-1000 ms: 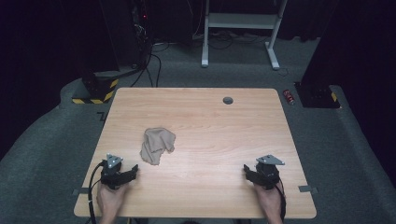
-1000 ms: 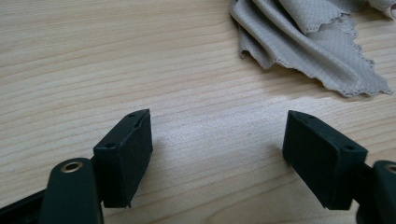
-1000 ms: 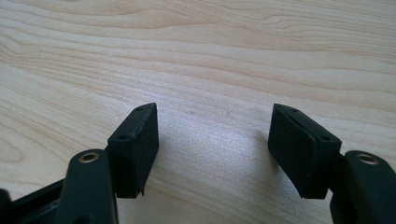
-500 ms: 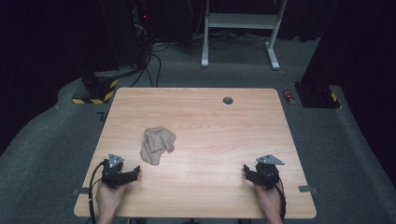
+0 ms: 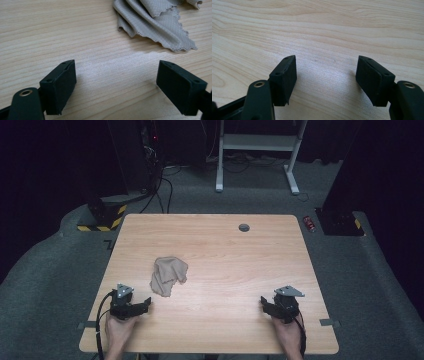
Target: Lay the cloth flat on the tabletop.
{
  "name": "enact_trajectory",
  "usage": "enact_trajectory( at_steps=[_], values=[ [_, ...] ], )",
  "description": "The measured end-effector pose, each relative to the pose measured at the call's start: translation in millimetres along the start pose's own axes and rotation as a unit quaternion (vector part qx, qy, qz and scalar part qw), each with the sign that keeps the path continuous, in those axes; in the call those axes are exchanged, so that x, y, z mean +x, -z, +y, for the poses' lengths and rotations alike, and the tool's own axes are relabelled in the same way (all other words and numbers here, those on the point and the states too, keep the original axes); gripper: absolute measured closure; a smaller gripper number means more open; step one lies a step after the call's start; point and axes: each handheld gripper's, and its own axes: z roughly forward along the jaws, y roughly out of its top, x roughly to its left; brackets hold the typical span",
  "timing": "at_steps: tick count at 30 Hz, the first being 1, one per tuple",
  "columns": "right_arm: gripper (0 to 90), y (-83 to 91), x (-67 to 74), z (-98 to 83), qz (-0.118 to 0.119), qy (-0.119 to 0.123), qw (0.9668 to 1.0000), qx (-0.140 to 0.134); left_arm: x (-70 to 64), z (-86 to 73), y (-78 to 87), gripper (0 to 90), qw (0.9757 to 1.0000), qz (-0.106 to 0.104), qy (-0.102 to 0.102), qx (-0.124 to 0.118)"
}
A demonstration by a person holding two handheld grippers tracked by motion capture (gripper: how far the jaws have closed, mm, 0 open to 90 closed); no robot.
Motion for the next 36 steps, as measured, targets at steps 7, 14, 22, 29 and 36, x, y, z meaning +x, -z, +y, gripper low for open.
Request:
enact_trajectory(
  at_steps=[7,14,22,29,36],
  values=[
    [32.8,-0.1,0.1,0.2,0.001,0.001,1.0,0.0,-4.8,0.3,-2.0,15.4,1.0,-0.004,0.001,-0.007],
    [32.6,-0.2,0.1,0.2,0.002,0.002,1.0,0.001,-8.1,7.7,-4.4,13.2,0.9996,-0.026,0.006,-0.005],
    [32.4,-0.3,0.1,0.4,0.003,0.003,1.0,0.0,-12.9,19.1,-1.7,12.4,0.9991,-0.04,-0.001,-0.013],
    [32.2,-0.4,0.2,0.4,0.004,0.003,1.0,0.001,-19.7,34.5,-5.9,13.7,0.9982,-0.055,0.001,-0.021],
    [32.2,-0.3,0.4,0.4,0.005,0.004,1.0,0.002,-31.7,51.2,-12.5,15.5,0.9978,-0.061,-0.013,-0.023]
  ],
)
